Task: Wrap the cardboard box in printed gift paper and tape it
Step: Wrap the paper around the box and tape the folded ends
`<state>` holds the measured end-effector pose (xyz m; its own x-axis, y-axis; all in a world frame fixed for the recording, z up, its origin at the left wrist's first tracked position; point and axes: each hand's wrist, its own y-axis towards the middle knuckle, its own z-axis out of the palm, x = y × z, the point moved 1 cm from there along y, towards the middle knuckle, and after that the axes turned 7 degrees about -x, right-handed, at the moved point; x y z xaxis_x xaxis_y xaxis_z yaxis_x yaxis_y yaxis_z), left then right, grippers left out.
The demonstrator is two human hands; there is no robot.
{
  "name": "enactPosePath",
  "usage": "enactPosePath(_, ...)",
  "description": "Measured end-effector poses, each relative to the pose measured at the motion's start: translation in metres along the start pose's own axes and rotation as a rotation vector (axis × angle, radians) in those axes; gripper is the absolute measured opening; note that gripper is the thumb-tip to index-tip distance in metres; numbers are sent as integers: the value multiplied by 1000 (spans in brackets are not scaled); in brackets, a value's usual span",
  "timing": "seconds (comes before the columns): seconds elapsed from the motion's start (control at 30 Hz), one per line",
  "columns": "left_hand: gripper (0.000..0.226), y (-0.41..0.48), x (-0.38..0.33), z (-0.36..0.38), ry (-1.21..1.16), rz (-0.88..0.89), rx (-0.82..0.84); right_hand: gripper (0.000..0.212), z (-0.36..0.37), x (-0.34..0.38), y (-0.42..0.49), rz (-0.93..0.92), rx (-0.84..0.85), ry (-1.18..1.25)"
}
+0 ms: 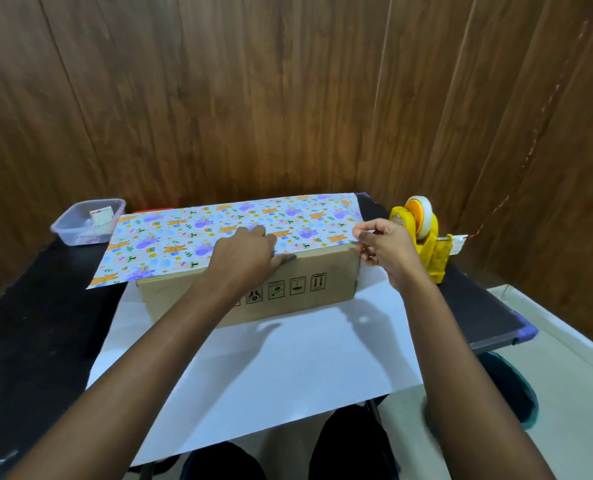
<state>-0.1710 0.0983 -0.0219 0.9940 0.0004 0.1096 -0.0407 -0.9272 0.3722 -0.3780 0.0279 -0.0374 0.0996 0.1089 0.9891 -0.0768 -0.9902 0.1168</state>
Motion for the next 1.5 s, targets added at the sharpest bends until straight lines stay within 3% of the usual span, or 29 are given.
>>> enactPosePath(0.13, 49, 15, -24, 7, -53, 18, 36, 26, -45, -10, 24, -60, -226, -158)
enactPosePath(0.3, 47, 36, -64, 9, -129, 97, -32, 16, -97, -20, 48, -146, -525, -500)
enactPosePath(0.43, 41, 67, -124, 6, -370, 187, -62, 31, -121, -28, 75, 80, -384, -685)
enactPosePath(0.5, 39, 80, -156, 10, -370, 267, -63, 36, -123, -28, 82, 204, -266, -576)
enactPosePath(0.6, 40, 92, -189, 21, -320, 341, -52, 28, -122, -26, 87, 239, -174, -421)
enactPosePath(0.8, 42, 100, -206, 30, -286, 357, -47, 13, -121, -11, 93, 231, -248, -174)
enactPosePath(0.93, 40, 104, -194, 31, -342, 324, -55, 17, -131, -4, 83, 235, -290, -199)
enactPosePath(1.0, 39, 103, -188, 29, -343, 321, -55, 8, -131, -15, 74, 293, -255, -184)
enactPosePath(1.27, 41, 90, -183, 18, -331, 345, -31, 30, -116, -49, 57, 294, -370, 33)
enactPosePath(1.5, 42, 83, -169, 7, -328, 351, -56, 28, -103, -63, 48, 356, -426, 313)
